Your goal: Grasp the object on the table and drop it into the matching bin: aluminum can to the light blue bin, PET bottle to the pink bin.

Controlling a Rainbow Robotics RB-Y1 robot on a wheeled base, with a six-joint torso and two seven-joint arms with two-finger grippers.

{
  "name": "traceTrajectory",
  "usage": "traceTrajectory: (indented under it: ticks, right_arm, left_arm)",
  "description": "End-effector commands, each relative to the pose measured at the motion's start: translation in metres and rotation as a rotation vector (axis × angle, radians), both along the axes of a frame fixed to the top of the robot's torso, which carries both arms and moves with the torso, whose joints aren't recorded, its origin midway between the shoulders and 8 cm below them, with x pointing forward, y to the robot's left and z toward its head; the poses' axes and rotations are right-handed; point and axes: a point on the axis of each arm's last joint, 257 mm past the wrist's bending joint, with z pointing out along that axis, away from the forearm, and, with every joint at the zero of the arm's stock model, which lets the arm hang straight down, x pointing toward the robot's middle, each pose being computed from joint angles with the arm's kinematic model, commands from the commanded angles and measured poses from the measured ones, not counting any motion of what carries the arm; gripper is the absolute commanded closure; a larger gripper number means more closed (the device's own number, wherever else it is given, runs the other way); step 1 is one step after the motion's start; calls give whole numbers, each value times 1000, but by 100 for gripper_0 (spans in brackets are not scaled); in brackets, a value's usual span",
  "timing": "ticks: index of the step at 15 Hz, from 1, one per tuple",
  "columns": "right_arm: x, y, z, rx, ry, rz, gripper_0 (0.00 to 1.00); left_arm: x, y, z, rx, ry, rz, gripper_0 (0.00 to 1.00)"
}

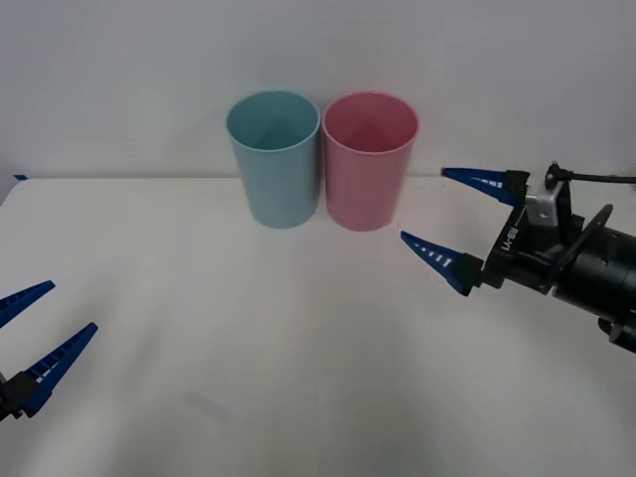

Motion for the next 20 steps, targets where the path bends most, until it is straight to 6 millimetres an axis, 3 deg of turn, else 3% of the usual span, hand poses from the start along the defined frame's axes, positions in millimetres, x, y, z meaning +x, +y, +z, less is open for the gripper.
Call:
traceTrajectory:
  ticks: [1, 7, 10, 15, 20]
  right_arm:
    - [-18, -40, -22, -54, 3, -38, 0]
    - [-59, -97, -43, -50, 78, -80, 0]
    - [-76, -115, -53, -35, 119, -105, 0]
    - [-90, -128, -65, -9, 156, -144, 0]
    - [-94, -119, -71, 11, 162, -136, 0]
  left_arm:
    - [0, 0, 0, 0, 0, 0, 0]
    - [0, 0, 0, 0, 0, 0, 0]
    - [0, 0, 0, 0, 0, 0, 0]
    - [0, 0, 0, 0, 0, 0, 0]
    - [0, 0, 0, 0, 0, 0, 0]
